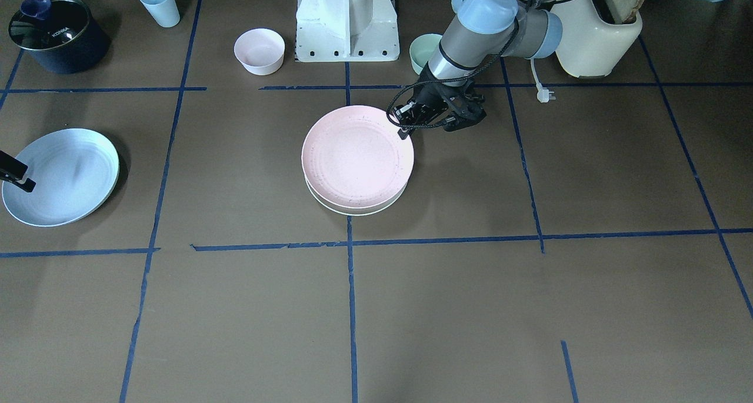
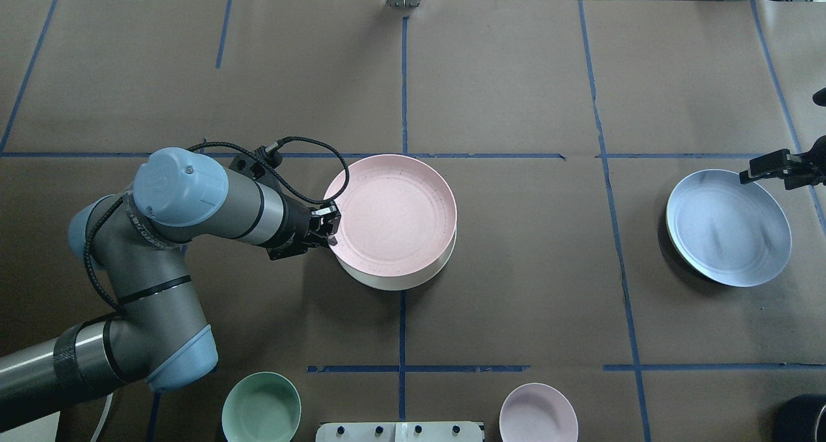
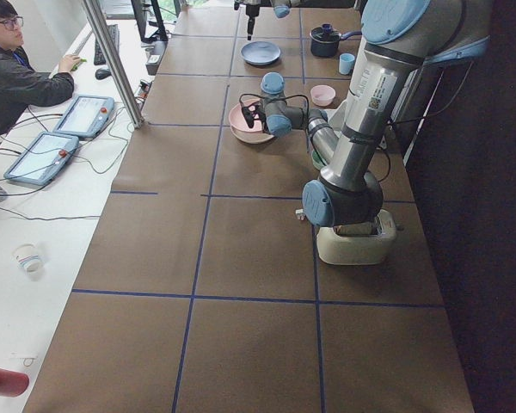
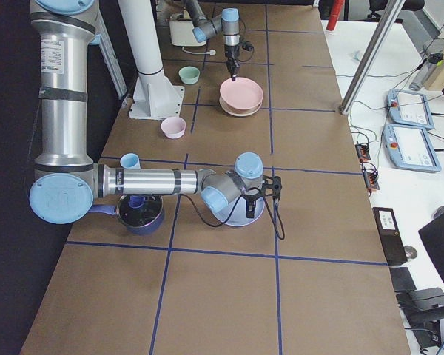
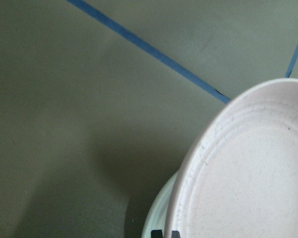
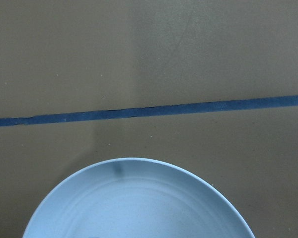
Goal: Stack three plates with pink and blue
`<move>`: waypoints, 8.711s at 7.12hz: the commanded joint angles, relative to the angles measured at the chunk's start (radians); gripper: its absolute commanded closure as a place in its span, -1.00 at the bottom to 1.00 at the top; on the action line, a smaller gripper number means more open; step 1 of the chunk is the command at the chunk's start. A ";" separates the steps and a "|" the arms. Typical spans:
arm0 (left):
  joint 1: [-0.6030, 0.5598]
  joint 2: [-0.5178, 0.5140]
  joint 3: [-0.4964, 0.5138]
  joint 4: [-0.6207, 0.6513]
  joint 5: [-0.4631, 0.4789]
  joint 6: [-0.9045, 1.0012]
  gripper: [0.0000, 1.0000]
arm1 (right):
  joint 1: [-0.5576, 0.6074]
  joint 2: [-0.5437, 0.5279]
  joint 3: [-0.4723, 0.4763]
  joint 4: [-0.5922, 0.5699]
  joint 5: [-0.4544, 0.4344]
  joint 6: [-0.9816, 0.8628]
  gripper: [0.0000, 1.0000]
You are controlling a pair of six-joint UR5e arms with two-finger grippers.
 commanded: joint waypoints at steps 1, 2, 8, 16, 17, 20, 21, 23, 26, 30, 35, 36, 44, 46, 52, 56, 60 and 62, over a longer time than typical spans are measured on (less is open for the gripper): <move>0.001 -0.004 -0.010 0.001 0.002 0.007 -1.00 | 0.001 -0.007 -0.001 0.001 0.000 0.000 -1.00; -0.006 -0.005 -0.013 0.000 0.005 0.005 -1.00 | 0.000 -0.007 -0.006 0.001 -0.002 -0.001 -1.00; -0.167 0.061 -0.053 0.006 -0.092 0.094 -1.00 | -0.061 -0.113 -0.061 0.136 -0.064 -0.003 -1.00; -0.177 0.084 -0.070 0.006 -0.093 0.094 -1.00 | -0.079 -0.119 -0.075 0.140 -0.048 -0.006 1.00; -0.175 0.088 -0.072 0.006 -0.093 0.094 -1.00 | -0.066 -0.127 -0.073 0.181 -0.037 0.002 1.00; -0.170 0.105 -0.067 0.006 -0.085 0.099 -1.00 | 0.050 -0.118 0.002 0.280 0.078 0.150 1.00; -0.175 0.107 -0.069 0.006 -0.085 0.125 -1.00 | 0.075 -0.083 0.028 0.278 0.128 0.205 1.00; -0.187 0.130 -0.075 0.066 -0.087 0.244 -1.00 | 0.076 0.046 0.034 0.277 0.156 0.360 1.00; -0.251 0.166 -0.176 0.344 -0.107 0.616 -1.00 | -0.041 0.228 0.033 0.257 0.065 0.538 1.00; -0.452 0.286 -0.165 0.357 -0.242 0.963 -1.00 | -0.366 0.477 0.227 -0.267 -0.262 0.557 1.00; -0.638 0.361 -0.080 0.348 -0.345 1.232 -1.00 | -0.629 0.517 0.211 -0.286 -0.466 0.611 0.99; -0.679 0.361 -0.049 0.348 -0.370 1.287 -1.00 | -0.634 0.519 0.208 -0.286 -0.469 0.609 0.99; -0.793 0.363 0.089 0.343 -0.444 1.519 -1.00 | -0.645 0.548 0.195 -0.285 -0.477 0.609 -1.00; -0.807 0.364 0.089 0.345 -0.446 1.522 -1.00 | -0.587 0.542 0.220 -0.365 -0.435 0.594 -1.00; -1.041 0.429 0.256 0.355 -0.497 1.878 -1.00 | -0.070 0.215 0.329 -0.703 -0.073 -0.376 -1.00; -1.059 0.446 0.247 0.435 -0.503 1.866 -1.00 | 0.200 0.038 0.194 -0.696 0.024 -0.714 -1.00; -1.059 0.446 0.244 0.429 -0.504 1.867 -1.00 | 0.401 -0.011 0.066 -0.650 0.112 -0.738 -1.00; -1.059 0.444 0.247 0.429 -0.504 1.867 -1.00 | 0.419 -0.030 0.048 -0.639 0.036 -0.750 -1.00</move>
